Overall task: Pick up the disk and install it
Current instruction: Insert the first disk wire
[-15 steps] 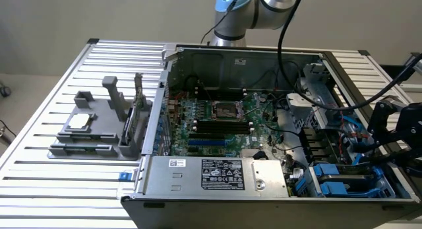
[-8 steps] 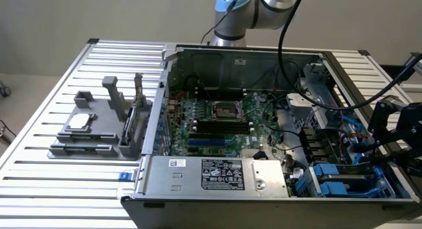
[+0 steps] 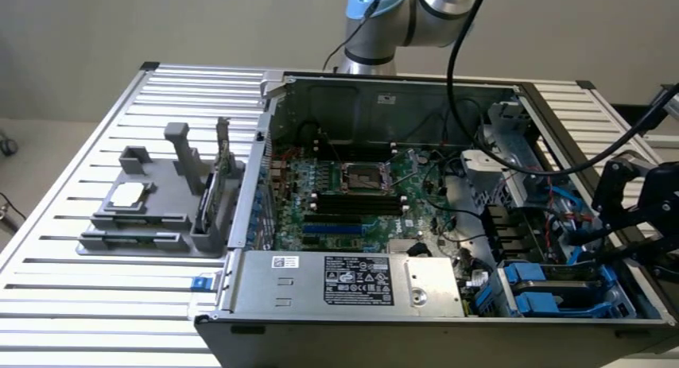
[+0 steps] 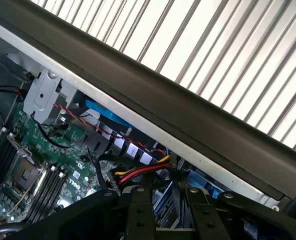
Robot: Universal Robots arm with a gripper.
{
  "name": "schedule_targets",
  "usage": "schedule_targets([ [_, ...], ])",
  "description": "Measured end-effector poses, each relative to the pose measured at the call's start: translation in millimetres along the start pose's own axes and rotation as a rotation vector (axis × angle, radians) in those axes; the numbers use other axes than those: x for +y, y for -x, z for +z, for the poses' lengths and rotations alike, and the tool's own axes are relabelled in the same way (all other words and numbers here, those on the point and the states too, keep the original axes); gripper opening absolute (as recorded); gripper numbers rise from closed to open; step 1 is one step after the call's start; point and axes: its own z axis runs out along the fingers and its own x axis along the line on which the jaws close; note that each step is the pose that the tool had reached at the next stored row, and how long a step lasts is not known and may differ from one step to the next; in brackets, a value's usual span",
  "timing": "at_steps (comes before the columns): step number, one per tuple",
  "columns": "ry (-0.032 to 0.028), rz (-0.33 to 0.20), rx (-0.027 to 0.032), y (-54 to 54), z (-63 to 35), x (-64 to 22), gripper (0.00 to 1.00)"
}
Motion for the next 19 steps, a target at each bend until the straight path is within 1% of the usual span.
schedule_targets([
  [3,-0.0002,0.0,-0.0006,0.5,-0.5,1.1,0.31],
  [10,-0.0004,0.0,-0.0007,4.0,-0.9,7.1,0.31],
  [16,-0.0004,0.0,-0.0008,4.5,-1.1,6.0,0.31],
  [19,-0.0005,0.0,-0.0009,2.8,-0.9,2.8,0.31],
])
